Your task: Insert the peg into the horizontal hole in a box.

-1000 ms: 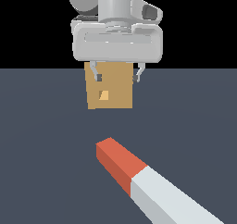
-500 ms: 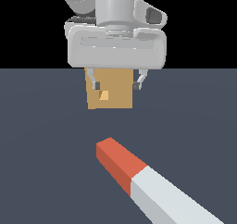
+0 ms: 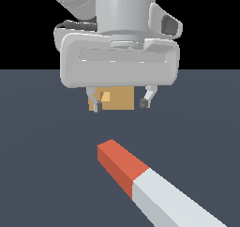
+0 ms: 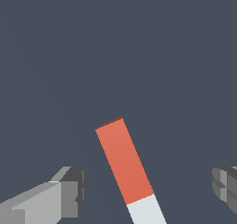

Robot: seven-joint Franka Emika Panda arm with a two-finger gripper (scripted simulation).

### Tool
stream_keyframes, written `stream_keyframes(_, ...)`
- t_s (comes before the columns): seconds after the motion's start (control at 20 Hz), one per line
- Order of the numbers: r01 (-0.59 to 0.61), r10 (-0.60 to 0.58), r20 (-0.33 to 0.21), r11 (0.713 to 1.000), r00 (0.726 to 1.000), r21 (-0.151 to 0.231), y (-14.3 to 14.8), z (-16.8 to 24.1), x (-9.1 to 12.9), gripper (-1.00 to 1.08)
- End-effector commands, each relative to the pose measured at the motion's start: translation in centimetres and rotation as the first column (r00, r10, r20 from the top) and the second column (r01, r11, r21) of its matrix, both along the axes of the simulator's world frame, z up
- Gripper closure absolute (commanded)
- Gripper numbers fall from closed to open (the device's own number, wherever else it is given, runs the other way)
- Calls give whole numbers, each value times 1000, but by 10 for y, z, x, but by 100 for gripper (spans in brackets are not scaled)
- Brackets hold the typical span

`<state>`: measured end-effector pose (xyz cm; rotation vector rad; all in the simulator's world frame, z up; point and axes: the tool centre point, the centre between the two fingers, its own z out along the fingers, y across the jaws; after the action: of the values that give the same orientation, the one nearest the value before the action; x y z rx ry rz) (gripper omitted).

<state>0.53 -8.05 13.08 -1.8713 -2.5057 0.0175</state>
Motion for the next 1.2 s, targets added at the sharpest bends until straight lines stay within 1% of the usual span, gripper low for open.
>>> stream_keyframes(0.0,-46,46,2,999,999,0,-14,-7,4,-92)
stream_keyframes(0.3,-157,157,7,988,988,1,-48,-25,17,-92)
stream_keyframes(0.65,-277,277,13,961,961,1,-84,-44,36,-92)
stream_keyframes(0.9,-336,336,16,942,942,1,-100,-54,49,-92)
stream_keyframes(1.15,-373,373,18,928,928,1,-110,-59,57,-92)
